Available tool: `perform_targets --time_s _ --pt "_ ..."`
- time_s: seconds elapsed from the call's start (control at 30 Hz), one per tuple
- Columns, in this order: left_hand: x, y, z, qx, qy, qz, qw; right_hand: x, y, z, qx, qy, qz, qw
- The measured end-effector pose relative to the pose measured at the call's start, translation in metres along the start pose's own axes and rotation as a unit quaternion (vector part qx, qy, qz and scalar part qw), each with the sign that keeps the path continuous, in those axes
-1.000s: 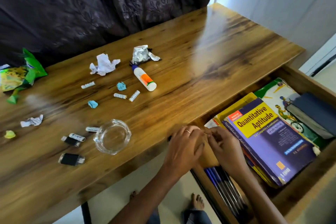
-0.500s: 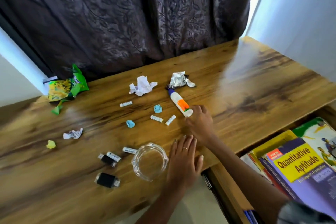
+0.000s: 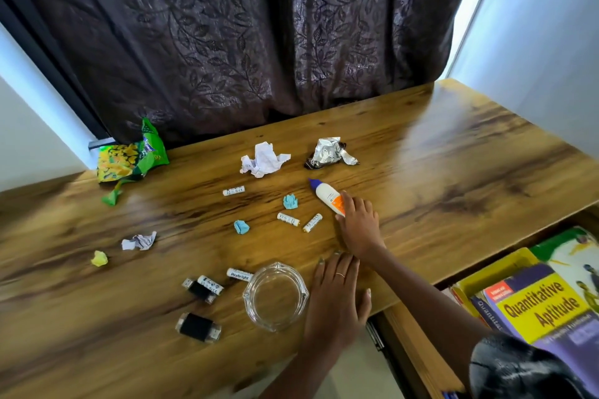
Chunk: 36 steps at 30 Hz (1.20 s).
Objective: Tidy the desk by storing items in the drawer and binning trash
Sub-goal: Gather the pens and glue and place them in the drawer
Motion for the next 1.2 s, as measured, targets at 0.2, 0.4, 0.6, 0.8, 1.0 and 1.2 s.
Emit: perform_targets --time_s 0.2,0.4,0.6,0.8,1.0,1.2 --pt "0.003 -0.002 0.0 -0.009 -0.01 0.004 1.0 -0.017 0.04 0.06 0.048 0.029 -0.02 0.998" --pt "0.005 -0.005 0.001 -0.001 -0.011 -0.001 1.0 -0.035 0.077 0.147 0.089 0.058 -0.076 0.991" --pt "0.004 -0.006 0.003 0.001 -0.001 0.008 1.0 -0.032 0.142 0.265 0.222 0.124 -0.201 0.946" --pt "0.004 -0.004 0.009 -0.035 0.008 0.005 0.999 0.006 0.196 0.362 0.342 0.008 -0.154 0.927" --pt "0.006 0.003 0.013 -0.071 0.006 -0.026 0.997 0.026 0.199 0.388 0.378 -0.1 -0.104 0.914" --pt "0.004 0.006 0.014 -0.068 0.007 -0.033 0.997 0.0 0.189 0.385 0.339 -0.083 0.018 0.937"
Point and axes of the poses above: each hand's wrist, its own z-axis away from the middle knuckle, its own x-axis out of the palm, y = z × x, the point moved 10 cm from there along -z, towards the middle knuckle, and after that the axes turned 12 degrees about -x, right-handed, at the moved point
